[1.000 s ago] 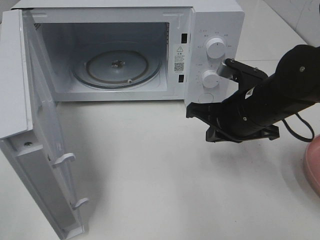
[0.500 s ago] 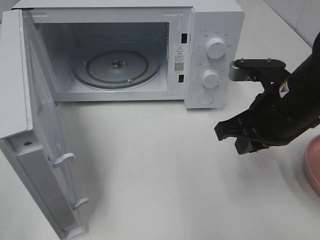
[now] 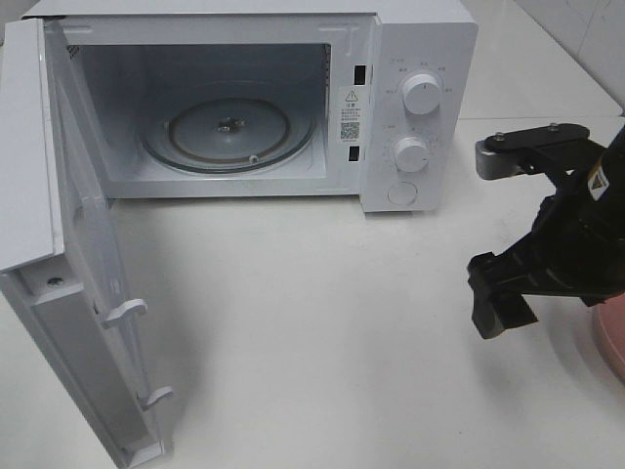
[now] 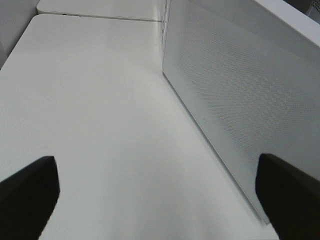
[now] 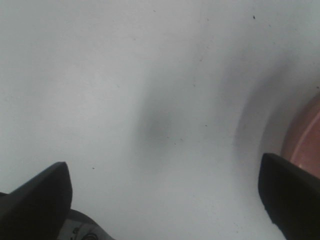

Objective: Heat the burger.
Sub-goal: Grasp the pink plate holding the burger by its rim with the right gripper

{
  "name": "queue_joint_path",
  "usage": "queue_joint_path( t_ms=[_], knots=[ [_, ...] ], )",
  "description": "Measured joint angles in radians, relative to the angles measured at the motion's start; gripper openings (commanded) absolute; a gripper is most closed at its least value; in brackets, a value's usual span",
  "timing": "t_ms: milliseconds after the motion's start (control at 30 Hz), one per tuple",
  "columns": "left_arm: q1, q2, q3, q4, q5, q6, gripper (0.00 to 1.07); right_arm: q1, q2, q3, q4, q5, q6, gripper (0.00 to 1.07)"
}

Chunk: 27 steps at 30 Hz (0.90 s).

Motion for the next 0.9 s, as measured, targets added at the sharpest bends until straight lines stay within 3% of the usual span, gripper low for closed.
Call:
queue_joint_path(
  t_ms=[500, 900],
  knots=[
    [0.000, 0.000, 0.000, 0.000, 0.000, 0.000, 1.00, -0.220, 0.000, 0.000, -0.064, 0.079, -0.005, 0.95],
    [0.000, 0.000, 0.000, 0.000, 0.000, 0.000, 1.00, -0.273, 0.030, 0.094, -0.066, -0.028, -0.008, 0.93]
  ],
)
